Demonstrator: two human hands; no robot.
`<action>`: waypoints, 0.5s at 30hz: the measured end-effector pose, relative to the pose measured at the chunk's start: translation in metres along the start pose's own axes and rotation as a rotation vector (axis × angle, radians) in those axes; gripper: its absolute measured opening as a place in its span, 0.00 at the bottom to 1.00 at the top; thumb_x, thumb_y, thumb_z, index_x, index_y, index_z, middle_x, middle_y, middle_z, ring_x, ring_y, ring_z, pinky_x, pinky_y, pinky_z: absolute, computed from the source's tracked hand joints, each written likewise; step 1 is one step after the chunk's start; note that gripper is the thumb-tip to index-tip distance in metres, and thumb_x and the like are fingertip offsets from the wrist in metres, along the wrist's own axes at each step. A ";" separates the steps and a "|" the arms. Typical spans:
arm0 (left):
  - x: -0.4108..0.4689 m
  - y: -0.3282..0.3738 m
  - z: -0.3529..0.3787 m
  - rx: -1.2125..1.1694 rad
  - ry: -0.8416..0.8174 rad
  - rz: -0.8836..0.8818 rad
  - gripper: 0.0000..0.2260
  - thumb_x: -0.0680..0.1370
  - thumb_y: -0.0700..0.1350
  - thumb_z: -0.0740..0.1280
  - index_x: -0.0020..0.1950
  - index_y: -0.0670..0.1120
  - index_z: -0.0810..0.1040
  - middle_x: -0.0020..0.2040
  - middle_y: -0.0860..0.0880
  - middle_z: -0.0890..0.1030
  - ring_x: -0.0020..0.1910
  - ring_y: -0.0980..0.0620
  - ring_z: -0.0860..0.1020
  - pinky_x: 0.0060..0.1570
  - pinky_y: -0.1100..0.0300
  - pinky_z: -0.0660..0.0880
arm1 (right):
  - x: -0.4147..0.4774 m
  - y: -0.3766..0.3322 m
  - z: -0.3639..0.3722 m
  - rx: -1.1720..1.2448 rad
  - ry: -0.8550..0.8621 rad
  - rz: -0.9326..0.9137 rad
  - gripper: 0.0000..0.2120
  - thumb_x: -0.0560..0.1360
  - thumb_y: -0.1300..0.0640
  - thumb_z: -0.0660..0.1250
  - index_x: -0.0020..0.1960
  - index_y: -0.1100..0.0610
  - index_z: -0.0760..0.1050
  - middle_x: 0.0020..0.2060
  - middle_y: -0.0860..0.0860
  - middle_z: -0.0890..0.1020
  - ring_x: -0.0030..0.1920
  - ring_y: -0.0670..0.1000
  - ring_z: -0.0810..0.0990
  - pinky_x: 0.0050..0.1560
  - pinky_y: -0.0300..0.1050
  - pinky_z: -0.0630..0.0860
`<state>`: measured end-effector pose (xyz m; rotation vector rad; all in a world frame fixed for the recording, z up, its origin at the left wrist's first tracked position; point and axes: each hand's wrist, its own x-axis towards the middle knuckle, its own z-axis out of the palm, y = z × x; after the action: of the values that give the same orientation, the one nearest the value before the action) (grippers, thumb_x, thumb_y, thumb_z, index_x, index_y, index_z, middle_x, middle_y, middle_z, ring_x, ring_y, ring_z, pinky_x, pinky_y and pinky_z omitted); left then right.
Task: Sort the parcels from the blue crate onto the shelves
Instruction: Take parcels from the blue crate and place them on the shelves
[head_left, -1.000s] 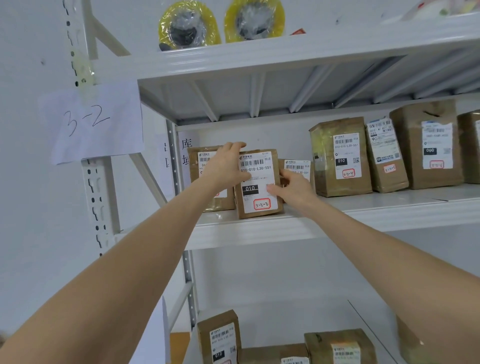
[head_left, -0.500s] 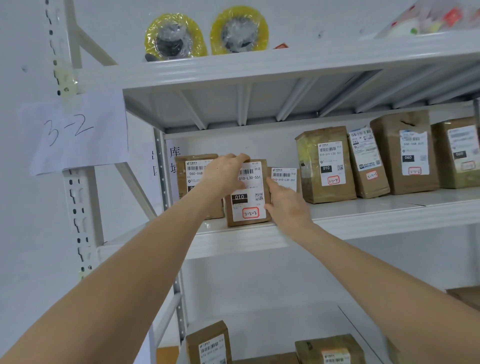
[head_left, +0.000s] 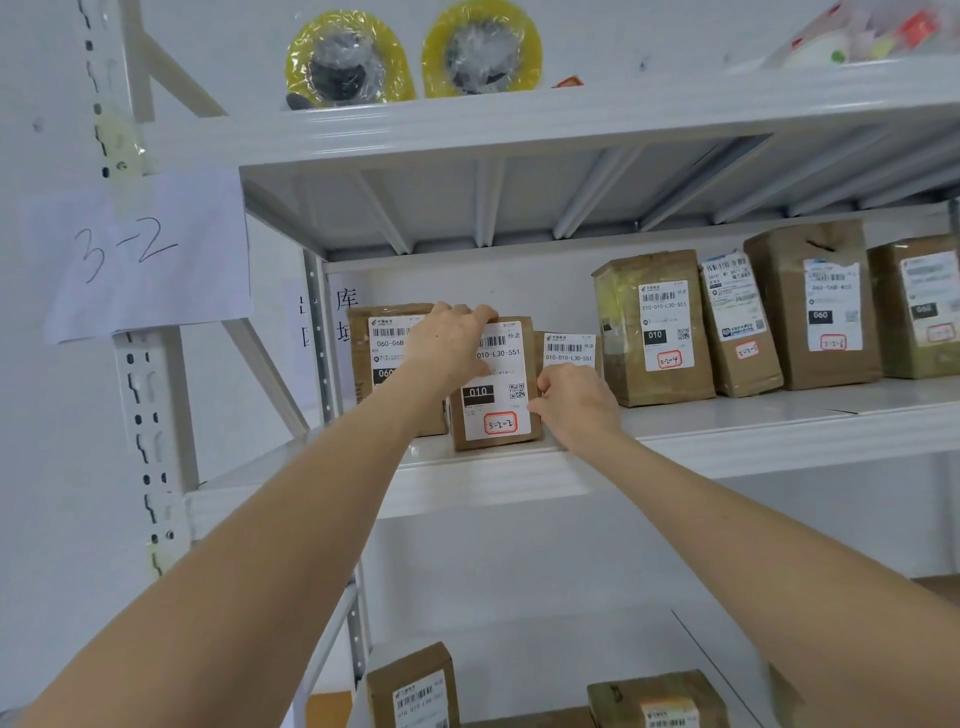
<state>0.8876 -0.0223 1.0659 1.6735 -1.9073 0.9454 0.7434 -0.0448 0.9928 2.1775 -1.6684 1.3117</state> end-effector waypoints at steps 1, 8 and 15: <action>0.000 0.000 0.002 0.004 0.006 0.000 0.30 0.74 0.48 0.71 0.73 0.52 0.62 0.64 0.48 0.73 0.64 0.46 0.69 0.58 0.52 0.71 | 0.000 0.000 0.001 -0.020 0.010 -0.008 0.06 0.76 0.56 0.67 0.49 0.57 0.77 0.44 0.52 0.81 0.47 0.55 0.79 0.42 0.45 0.74; 0.005 -0.002 0.010 -0.030 0.022 -0.032 0.31 0.74 0.48 0.71 0.73 0.53 0.62 0.64 0.47 0.68 0.62 0.47 0.70 0.56 0.55 0.72 | -0.010 0.002 0.012 -0.195 0.061 -0.148 0.09 0.78 0.64 0.58 0.55 0.58 0.73 0.46 0.57 0.82 0.46 0.60 0.79 0.38 0.45 0.68; 0.010 -0.003 0.016 -0.046 0.013 -0.029 0.31 0.73 0.48 0.71 0.73 0.53 0.63 0.63 0.46 0.69 0.61 0.46 0.71 0.57 0.54 0.72 | -0.008 0.003 0.011 -0.341 -0.036 -0.267 0.21 0.76 0.70 0.56 0.68 0.58 0.66 0.49 0.55 0.79 0.45 0.58 0.77 0.37 0.46 0.68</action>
<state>0.8910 -0.0413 1.0629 1.6598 -1.8773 0.8927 0.7469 -0.0460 0.9794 2.1324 -1.4242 0.8552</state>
